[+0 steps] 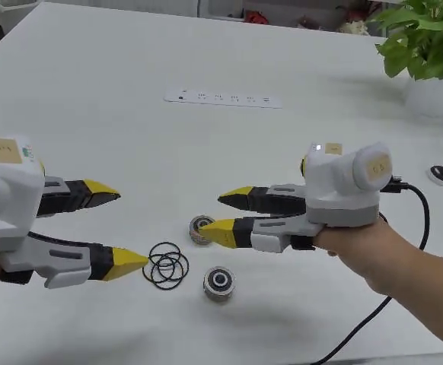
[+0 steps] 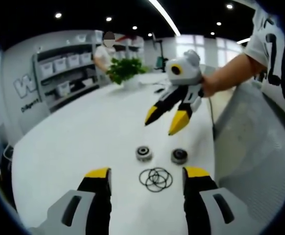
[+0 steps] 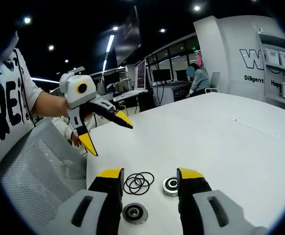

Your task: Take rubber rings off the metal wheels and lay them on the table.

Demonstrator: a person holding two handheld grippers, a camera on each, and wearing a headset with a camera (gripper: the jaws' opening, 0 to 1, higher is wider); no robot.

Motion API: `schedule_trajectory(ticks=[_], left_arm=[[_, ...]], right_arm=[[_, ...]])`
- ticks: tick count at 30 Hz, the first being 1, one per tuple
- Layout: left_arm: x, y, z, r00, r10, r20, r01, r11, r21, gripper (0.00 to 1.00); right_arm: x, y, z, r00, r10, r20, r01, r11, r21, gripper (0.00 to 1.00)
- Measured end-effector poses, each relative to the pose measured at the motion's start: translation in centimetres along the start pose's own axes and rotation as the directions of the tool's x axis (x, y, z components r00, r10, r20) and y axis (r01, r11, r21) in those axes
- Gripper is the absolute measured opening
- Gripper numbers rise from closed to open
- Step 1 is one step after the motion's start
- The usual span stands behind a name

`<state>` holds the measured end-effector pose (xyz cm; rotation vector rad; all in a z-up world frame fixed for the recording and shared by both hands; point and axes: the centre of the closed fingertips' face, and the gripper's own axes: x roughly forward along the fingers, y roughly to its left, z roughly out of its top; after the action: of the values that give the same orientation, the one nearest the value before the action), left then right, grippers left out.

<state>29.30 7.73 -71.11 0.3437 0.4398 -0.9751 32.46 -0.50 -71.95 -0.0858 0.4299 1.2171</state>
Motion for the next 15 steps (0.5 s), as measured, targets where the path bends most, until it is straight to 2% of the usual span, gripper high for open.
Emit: schedule_trajectory(ticks=[7,10,15], left_arm=[[-0.1,0.1,0.1,1.0,0.003,0.002,-0.003,1.0,0.005,0.62],[-0.2,0.0,0.2,1.0,-0.003,0.005,0.003,1.0,0.015,0.65],[-0.2,-0.1,0.0,1.0,-0.004,-0.005,0.004,1.0,0.028,0.66]], right_arm=[[-1.4,0.0,-0.3,0.9998,-0.018,0.006,0.018,1.0,-0.002,0.46],[-1.9,-0.1,-0.7,0.9996,-0.028,0.005,0.028,1.0,-0.003,0.49],[-2.8,-0.4,-1.4,0.9989,-0.046,0.004,0.046,0.999,0.009,0.51]])
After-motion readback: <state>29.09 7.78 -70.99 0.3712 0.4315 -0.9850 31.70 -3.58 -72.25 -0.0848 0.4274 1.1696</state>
